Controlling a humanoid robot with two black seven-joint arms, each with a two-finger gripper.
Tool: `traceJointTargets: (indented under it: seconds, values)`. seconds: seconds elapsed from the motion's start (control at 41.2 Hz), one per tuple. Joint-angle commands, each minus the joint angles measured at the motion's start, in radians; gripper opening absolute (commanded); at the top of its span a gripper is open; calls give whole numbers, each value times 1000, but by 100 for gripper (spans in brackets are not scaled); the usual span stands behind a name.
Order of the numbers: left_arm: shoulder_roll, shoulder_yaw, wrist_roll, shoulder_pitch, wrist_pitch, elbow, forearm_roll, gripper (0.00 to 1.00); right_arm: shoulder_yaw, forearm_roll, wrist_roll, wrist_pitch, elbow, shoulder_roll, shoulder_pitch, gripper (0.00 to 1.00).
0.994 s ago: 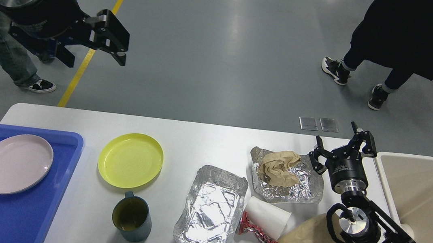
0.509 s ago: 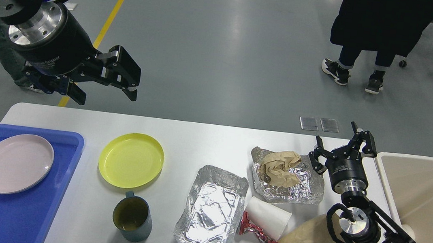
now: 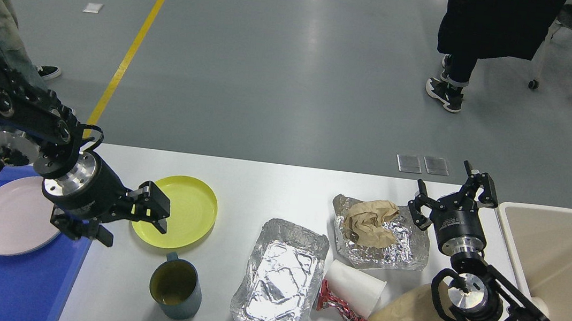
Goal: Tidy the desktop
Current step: 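Lower the left gripper onto the dark green mug and grasp it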
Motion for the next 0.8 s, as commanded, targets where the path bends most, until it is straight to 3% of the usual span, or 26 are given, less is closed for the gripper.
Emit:
traceJointTargets:
  seconds: [0.0, 0.194, 0.291, 0.437, 0.776]
  values:
    - [-23, -19, 0, 96, 55, 0, -7, 91, 0, 0, 0, 0, 0, 0, 0, 100]
    - [-84, -49, -1, 233, 245, 0, -13, 91, 0, 0, 0, 0, 0, 0, 0, 100]
    - [-112, -76, -1, 276, 302, 1, -13, 91, 0, 0, 0, 0, 0, 0, 0, 100]
    - [-135, -123, -1, 359, 319, 38, -15, 91, 0, 0, 0, 0, 0, 0, 0, 100]
    - [-147, -122, 0, 414, 327, 106, -15, 89, 0, 0, 0, 0, 0, 0, 0, 100]
